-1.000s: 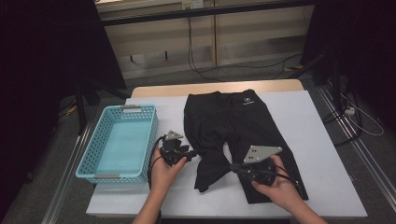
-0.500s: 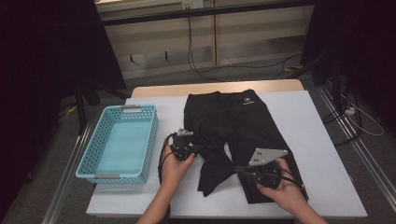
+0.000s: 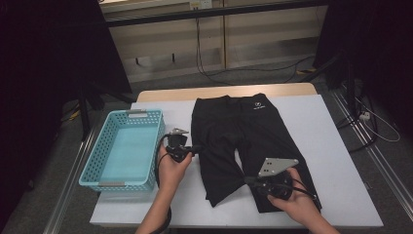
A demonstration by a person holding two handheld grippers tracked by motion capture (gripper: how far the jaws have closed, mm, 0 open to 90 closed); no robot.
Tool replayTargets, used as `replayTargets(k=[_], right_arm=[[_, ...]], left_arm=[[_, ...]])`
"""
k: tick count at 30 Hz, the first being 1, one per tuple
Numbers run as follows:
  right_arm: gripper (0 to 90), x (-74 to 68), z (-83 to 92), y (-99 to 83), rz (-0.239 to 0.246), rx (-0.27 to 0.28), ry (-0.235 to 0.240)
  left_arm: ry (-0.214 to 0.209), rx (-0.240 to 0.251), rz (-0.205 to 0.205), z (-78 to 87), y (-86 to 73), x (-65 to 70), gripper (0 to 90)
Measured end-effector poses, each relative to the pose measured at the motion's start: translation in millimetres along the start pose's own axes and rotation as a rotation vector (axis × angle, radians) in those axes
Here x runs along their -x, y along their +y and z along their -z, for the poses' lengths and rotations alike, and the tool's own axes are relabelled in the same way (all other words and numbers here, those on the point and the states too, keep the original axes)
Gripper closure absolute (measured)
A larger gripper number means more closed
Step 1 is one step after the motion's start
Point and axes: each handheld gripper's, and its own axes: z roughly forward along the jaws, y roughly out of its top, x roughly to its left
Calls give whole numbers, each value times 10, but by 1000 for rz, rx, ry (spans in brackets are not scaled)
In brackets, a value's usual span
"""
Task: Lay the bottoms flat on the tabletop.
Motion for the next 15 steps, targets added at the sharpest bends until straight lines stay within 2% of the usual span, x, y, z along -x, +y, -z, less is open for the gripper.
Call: replayTargets(k=[1,2,6,12,15], right_arm=[[900,-2,-5,-1,2,-1,1],[900,-3,-10,0,3,-2,1],[899,-21,-26,8,7,-3,4],[894,-72,-89,45,24,-3,8],[894,-104,-135,59,37,-20,8]], left_arm=[[6,6,7,17,3,-12,900],[15,0,-8,34,9,-25,900],[44,12,-14,75,30,-50,900],[60,16,-5,133,8,-121,900],[63,13,-5,125,-15,-134,900]])
